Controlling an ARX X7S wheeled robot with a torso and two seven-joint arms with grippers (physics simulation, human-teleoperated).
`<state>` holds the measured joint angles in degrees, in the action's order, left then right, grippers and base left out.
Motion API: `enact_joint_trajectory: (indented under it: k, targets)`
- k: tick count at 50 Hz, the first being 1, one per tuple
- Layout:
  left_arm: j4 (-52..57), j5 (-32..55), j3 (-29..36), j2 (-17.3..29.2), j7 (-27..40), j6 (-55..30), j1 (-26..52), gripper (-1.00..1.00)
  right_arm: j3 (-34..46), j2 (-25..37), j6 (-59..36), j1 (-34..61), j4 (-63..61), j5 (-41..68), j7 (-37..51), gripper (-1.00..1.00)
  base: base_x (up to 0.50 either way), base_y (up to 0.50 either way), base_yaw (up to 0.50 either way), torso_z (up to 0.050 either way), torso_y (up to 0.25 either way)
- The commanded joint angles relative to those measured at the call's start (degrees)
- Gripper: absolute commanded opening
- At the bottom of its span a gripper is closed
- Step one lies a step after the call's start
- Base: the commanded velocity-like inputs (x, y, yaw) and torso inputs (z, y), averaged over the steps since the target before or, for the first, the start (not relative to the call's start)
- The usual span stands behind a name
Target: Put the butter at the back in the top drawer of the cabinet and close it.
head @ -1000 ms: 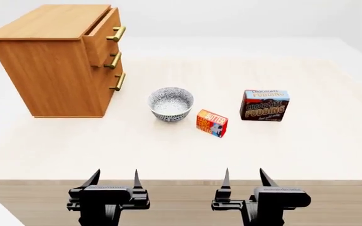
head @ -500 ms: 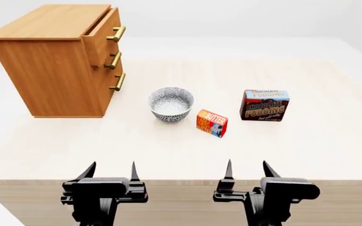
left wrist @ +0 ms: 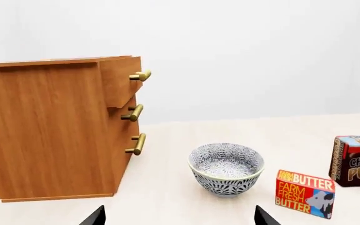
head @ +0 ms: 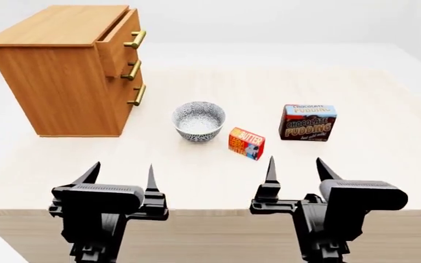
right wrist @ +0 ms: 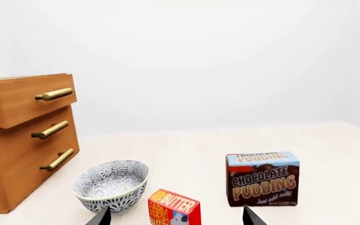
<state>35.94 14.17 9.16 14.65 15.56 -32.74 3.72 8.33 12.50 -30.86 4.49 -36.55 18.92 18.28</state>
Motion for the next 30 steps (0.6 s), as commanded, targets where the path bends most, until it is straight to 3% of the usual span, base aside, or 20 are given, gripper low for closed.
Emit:
enact_joint_trajectory:
  k: [1,30]
  targets:
    - [4.3,1.0,0.4,0.9,0.9,-4.4,1.1,1.0,0.0,1.1,-3.2,0.4,-5.2,2.0,0.3,1.0,0.5,0.0,0.0,0.0,0.0]
    - [2.4,1.4,1.9,1.1,0.9,-2.1,0.3,1.0,1.1,1.7,-2.0,-0.4,-4.6,2.5,0.7,1.0,0.5,0.0,0.0,0.0,0.0]
